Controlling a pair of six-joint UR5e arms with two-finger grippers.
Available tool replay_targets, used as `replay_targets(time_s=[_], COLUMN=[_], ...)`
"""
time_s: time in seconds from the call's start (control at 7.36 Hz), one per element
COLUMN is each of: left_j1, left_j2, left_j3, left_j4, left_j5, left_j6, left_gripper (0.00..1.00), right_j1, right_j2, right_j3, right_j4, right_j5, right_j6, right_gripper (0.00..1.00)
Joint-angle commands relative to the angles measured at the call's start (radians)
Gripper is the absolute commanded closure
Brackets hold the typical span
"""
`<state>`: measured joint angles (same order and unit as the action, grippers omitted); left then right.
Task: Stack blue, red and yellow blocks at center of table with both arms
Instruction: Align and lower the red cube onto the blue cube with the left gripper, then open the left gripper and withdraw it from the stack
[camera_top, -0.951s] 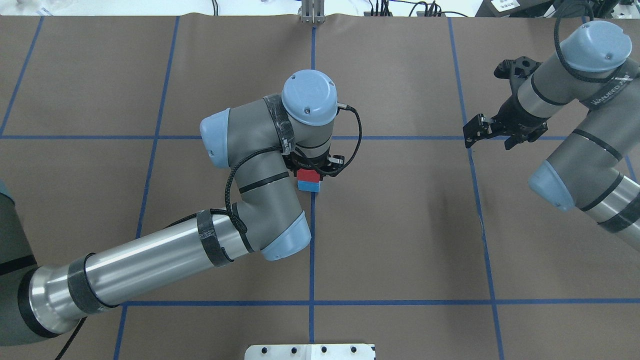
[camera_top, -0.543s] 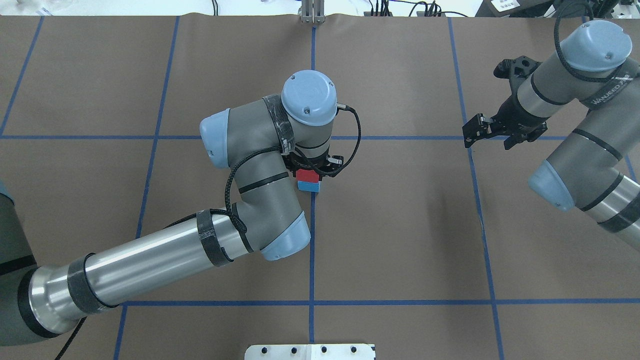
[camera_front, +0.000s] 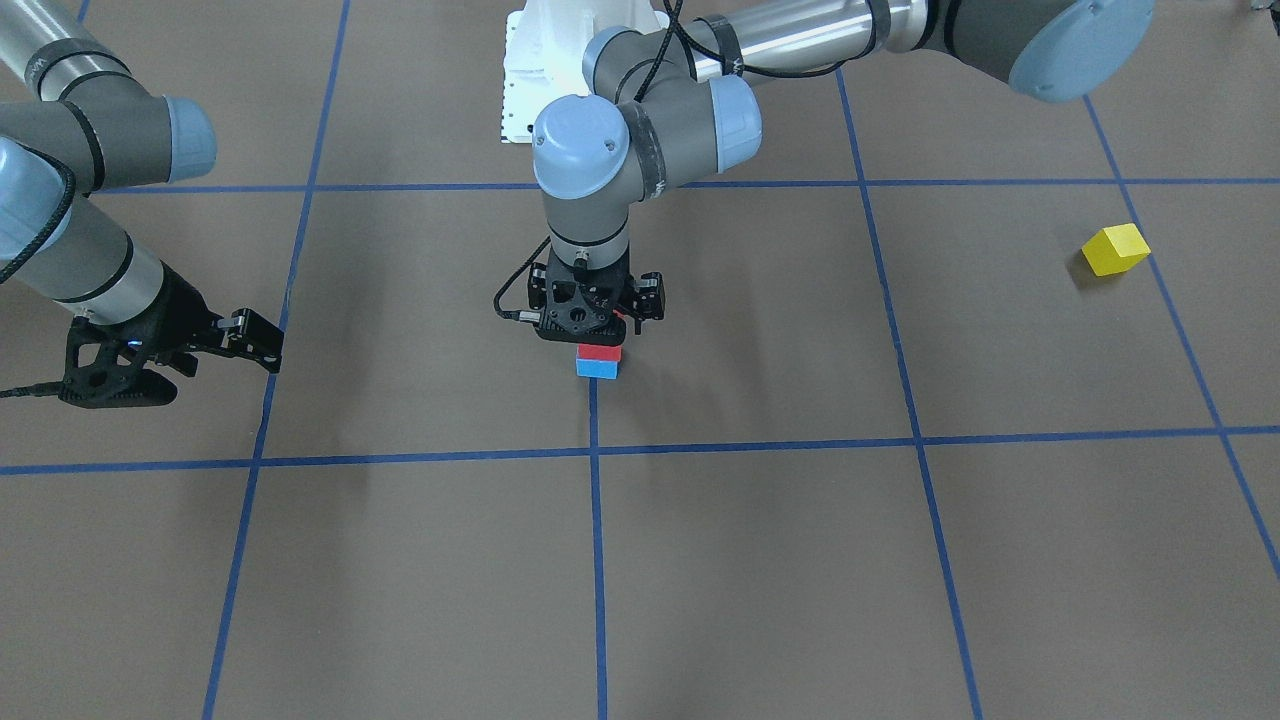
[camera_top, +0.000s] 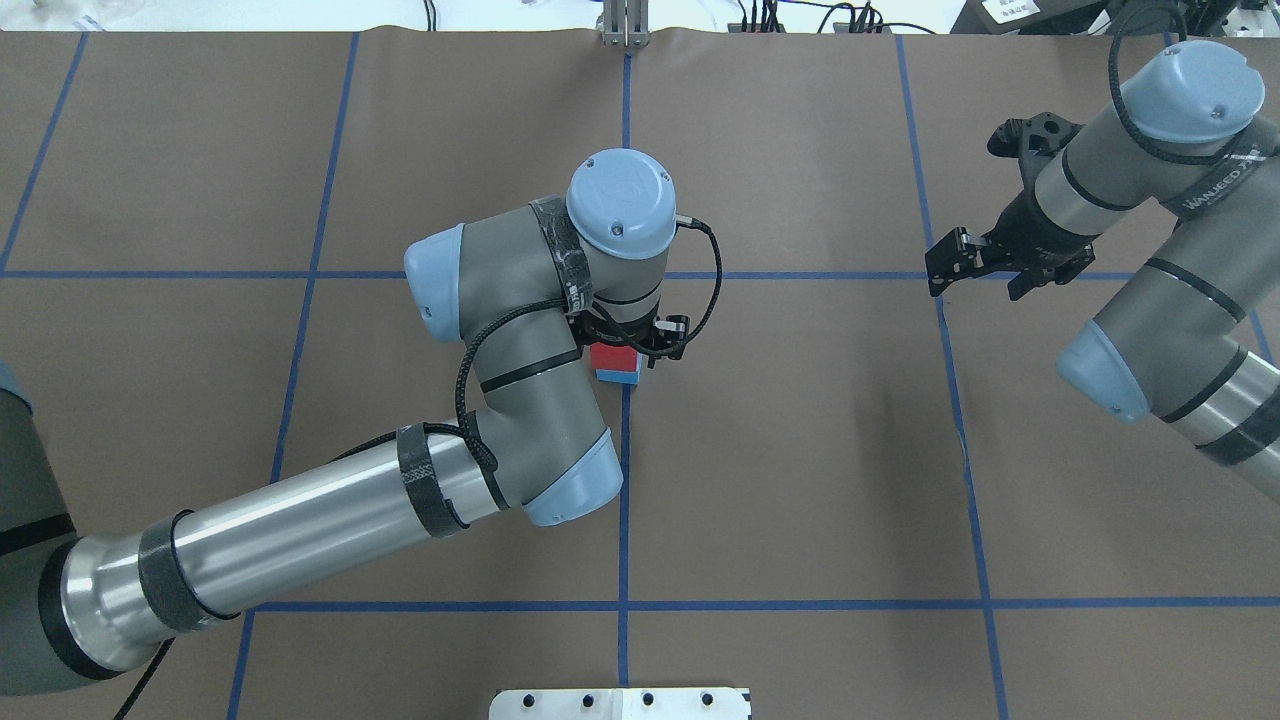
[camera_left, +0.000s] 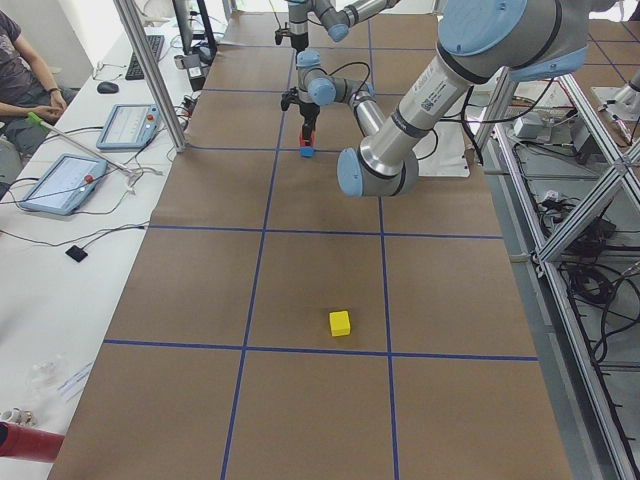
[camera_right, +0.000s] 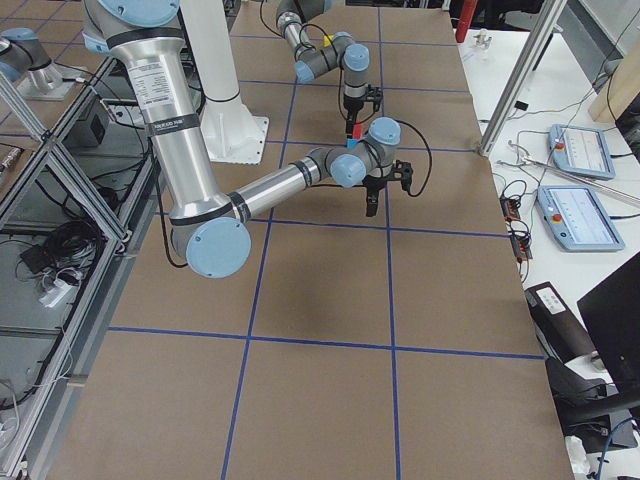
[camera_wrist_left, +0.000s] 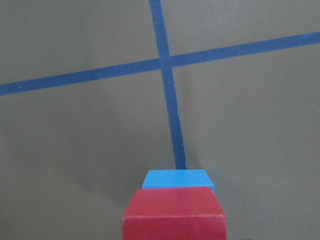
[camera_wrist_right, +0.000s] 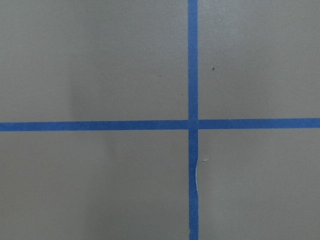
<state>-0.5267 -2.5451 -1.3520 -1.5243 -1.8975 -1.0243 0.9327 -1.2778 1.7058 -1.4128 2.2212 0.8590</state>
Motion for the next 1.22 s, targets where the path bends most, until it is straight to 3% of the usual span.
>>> replay_targets(time_s=[0.0,0.14,0.41,0.54,0.81,0.95,1.09], left_j1=[-0.001,-0.01,-0.042,-0.068,-0.131,-0.162,-0.205], left_j2=[-0.003,-0.001,0.003,0.063,0.382,0.548,0.663], left_j3=[-0.039,-0.092,-0.212,-0.281,-0.57,-0.661,-0.688], left_j4=[0.009,0.015,0.148,0.171,0.165,0.148,0.113], left_j5=[-0.002,0.0,-0.009,-0.043,-0.08,-0.08,-0.08], left_j6=[-0.003,-0.008,0.006,0.007,0.117,0.188,0.263], left_gripper=[0.01,0.01,0.01,0.01,0.01,0.01,0.0], right_j1=[0.0,0.0,0.0,0.002,0.005,0.008,0.018], right_j2=[0.0,0.0,0.0,-0.002,-0.002,-0.005,-0.006], right_j3=[-0.002,-0.003,-0.003,0.0,0.005,0.008,0.009], right_j4=[0.0,0.0,0.0,0.002,0.002,0.0,0.002], right_j5=[-0.001,-0.003,-0.005,-0.005,-0.006,-0.005,-0.002], right_j6=[0.0,-0.002,-0.002,-0.002,-0.002,-0.002,-0.002], right_gripper=[0.0,0.0,0.0,0.0,0.0,0.0,0.0])
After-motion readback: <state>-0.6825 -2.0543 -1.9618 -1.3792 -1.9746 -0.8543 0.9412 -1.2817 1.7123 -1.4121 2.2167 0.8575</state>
